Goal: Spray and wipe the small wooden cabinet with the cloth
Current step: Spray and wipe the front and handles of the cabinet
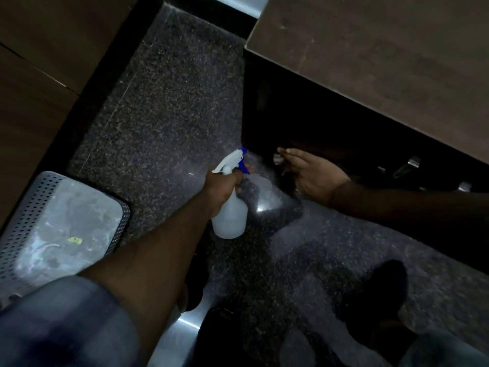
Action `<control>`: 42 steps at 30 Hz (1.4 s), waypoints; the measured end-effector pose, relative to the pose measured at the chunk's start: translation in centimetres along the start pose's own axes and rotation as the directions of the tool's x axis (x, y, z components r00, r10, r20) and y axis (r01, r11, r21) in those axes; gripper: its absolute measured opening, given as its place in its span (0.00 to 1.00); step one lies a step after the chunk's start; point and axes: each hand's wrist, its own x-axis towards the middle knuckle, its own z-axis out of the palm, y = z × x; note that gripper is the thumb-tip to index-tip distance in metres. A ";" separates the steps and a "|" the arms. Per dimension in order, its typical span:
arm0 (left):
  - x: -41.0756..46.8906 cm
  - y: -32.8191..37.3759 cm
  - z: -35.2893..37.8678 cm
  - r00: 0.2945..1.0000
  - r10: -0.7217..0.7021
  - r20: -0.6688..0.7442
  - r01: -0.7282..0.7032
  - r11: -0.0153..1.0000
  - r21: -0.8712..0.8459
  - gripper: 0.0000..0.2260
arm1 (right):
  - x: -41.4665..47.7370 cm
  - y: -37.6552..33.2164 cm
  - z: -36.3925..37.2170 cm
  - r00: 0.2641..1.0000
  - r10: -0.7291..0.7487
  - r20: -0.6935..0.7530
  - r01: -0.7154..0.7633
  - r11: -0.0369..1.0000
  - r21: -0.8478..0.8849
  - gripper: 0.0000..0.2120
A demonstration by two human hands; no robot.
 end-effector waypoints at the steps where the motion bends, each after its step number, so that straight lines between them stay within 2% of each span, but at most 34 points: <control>1: -0.1 0.0 0.3 1.000 0.005 0.004 -0.005 1.000 -0.001 0.10 | 0.4 0.1 -0.4 0.998 0.042 -0.037 -0.043 0.999 -0.023 0.24; 3: -0.4 0.1 0.9 1.000 0.013 0.013 -0.013 1.000 -0.002 0.11 | 2.7 0.5 -1.4 0.993 0.036 -0.110 -0.041 0.998 -0.041 0.26; 5: -0.9 0.6 1.5 1.000 0.001 -0.001 -0.001 1.000 -0.026 0.09 | 5.5 0.6 -2.5 0.985 -0.011 -0.170 0.012 1.000 0.010 0.25; 7: -1.0 1.1 1.9 1.000 0.009 -0.011 -0.009 0.999 -0.035 0.09 | 6.8 0.3 -3.1 0.994 -0.026 -0.102 0.036 0.994 0.102 0.24; 10: -0.9 1.2 2.0 0.999 0.040 0.021 -0.041 0.999 0.017 0.15 | 4.1 -1.4 -1.2 0.987 -0.123 0.101 0.114 0.990 0.083 0.21; 12: -0.8 1.1 1.9 0.997 0.061 0.049 -0.062 0.998 0.027 0.19 | -0.1 -1.8 0.6 0.984 -0.132 0.117 0.121 0.988 0.098 0.22; 14: -0.8 0.8 2.2 0.995 0.083 0.055 -0.084 0.996 0.022 0.22 | -3.9 -1.4 2.1 0.997 -0.079 0.023 0.070 0.958 0.277 0.25; 15: -0.9 0.8 2.4 0.995 0.092 0.047 -0.093 0.995 0.023 0.21 | -5.1 -1.1 2.4 0.997 0.053 -0.050 -0.023 0.883 0.469 0.25; 16: -1.1 0.8 2.6 0.995 0.091 0.039 -0.092 0.996 0.020 0.21 | -5.3 -1.0 2.5 0.998 0.041 -0.053 -0.001 0.798 0.602 0.25; 17: -1.3 0.6 2.8 0.994 0.095 0.046 -0.096 0.995 0.020 0.21 | -4.6 -0.9 2.0 0.989 0.057 -0.136 0.022 0.857 0.515 0.25; 18: -1.6 0.3 3.1 0.994 0.097 0.057 -0.098 0.995 0.029 0.21 | -3.5 -0.7 1.8 0.992 -0.059 -0.109 0.091 0.945 0.314 0.25; 20: -2.8 -0.3 4.0 0.987 0.120 0.109 -0.126 0.991 0.047 0.21 | -1.8 -1.3 1.3 0.994 -0.106 0.026 0.095 0.962 0.256 0.21; 21: -3.4 -0.5 4.5 0.982 0.136 0.134 -0.144 0.988 0.055 0.22 | -1.6 -1.4 1.8 0.986 -0.104 0.128 0.064 0.956 0.286 0.21; 23: -4.3 -0.6 4.3 0.974 0.151 0.170 -0.163 0.985 0.062 0.22 | -1.7 -2.0 3.3 0.973 -0.170 0.155 0.134 0.967 0.219 0.20; 24: -4.4 -0.5 4.1 0.976 0.130 0.176 -0.145 0.987 0.072 0.22 | -2.8 -2.3 4.1 0.959 -0.218 0.182 0.198 0.972 0.125 0.19; 25: -4.4 -0.7 4.1 0.977 0.105 0.183 -0.121 0.990 0.078 0.22 | -4.6 -3.0 5.6 0.958 -0.246 0.145 0.233 0.967 0.104 0.19; 26: -4.5 -0.9 4.2 0.978 0.092 0.189 -0.109 0.991 0.082 0.22 | -7.0 -3.4 7.1 0.986 -0.161 0.046 0.156 0.984 0.087 0.21; 27: -4.7 -1.0 4.5 0.977 0.085 0.193 -0.104 0.990 0.090 0.23 | -9.2 -3.6 8.5 0.999 0.038 0.027 -0.042 0.981 0.191 0.25; 28: -5.1 -0.9 4.9 0.975 0.074 0.207 -0.097 0.990 0.106 0.23 | -11.0 -3.4 8.8 0.984 0.130 0.125 -0.166 0.925 0.342 0.28; 29: -5.5 -0.8 5.3 0.975 0.071 0.213 -0.097 0.988 0.117 0.22 | -11.8 -2.8 8.1 0.983 0.143 0.113 -0.175 0.915 0.364 0.28; 30: -6.0 -0.5 5.6 0.976 0.073 0.204 -0.101 0.987 0.127 0.21 | -11.9 -2.3 7.2 0.996 0.046 0.077 -0.067 0.950 0.304 0.28; 31: -6.4 -0.3 6.1 0.978 0.078 0.194 -0.106 0.985 0.139 0.21 | -11.5 -1.6 6.2 0.998 -0.056 -0.020 0.058 0.982 0.181 0.27; 32: -6.9 -0.1 6.5 0.975 0.093 0.203 -0.124 0.981 0.147 0.21 | -10.2 -1.2 4.6 0.992 -0.095 -0.088 0.110 0.976 0.188 0.26; 33: -7.4 0.2 6.9 0.967 0.116 0.225 -0.150 0.979 0.138 0.23 | -8.6 -1.2 3.2 0.997 -0.043 -0.063 0.067 0.894 0.442 0.25; 34: -7.9 0.5 7.3 0.962 0.139 0.235 -0.170 0.979 0.117 0.23 | -7.3 -0.1 1.0 0.998 -0.060 0.020 0.041 0.864 0.502 0.22; 35: -8.2 0.8 7.5 0.965 0.148 0.218 -0.174 0.979 0.104 0.23 | -5.6 0.5 0.0 0.997 -0.074 0.019 0.060 0.911 0.409 0.20; 36: -8.6 1.1 7.6 0.972 0.140 0.190 -0.160 0.982 0.098 0.22 | -4.9 0.8 -0.1 0.997 -0.064 -0.048 0.075 0.957 0.281 0.19; 37: -9.1 1.3 7.7 0.977 0.125 0.171 -0.143 0.985 0.099 0.22 | -4.9 0.9 -0.1 0.997 -0.007 -0.083 0.021 0.985 0.169 0.20; 38: -9.5 1.4 7.7 0.978 0.118 0.174 -0.137 0.986 0.099 0.22 | -6.2 1.0 0.0 0.998 0.045 -0.043 -0.042 0.996 0.076 0.21; 40: -9.7 1.2 7.4 0.967 0.136 0.216 -0.160 0.982 0.100 0.23 | -9.2 0.5 0.8 0.989 0.113 0.097 -0.120 0.990 0.070 0.21; 42: -9.8 1.2 7.1 0.964 0.139 0.227 -0.165 0.981 0.099 0.21 | -12.0 0.3 2.0 0.983 0.112 0.147 -0.118 0.992 0.036 0.21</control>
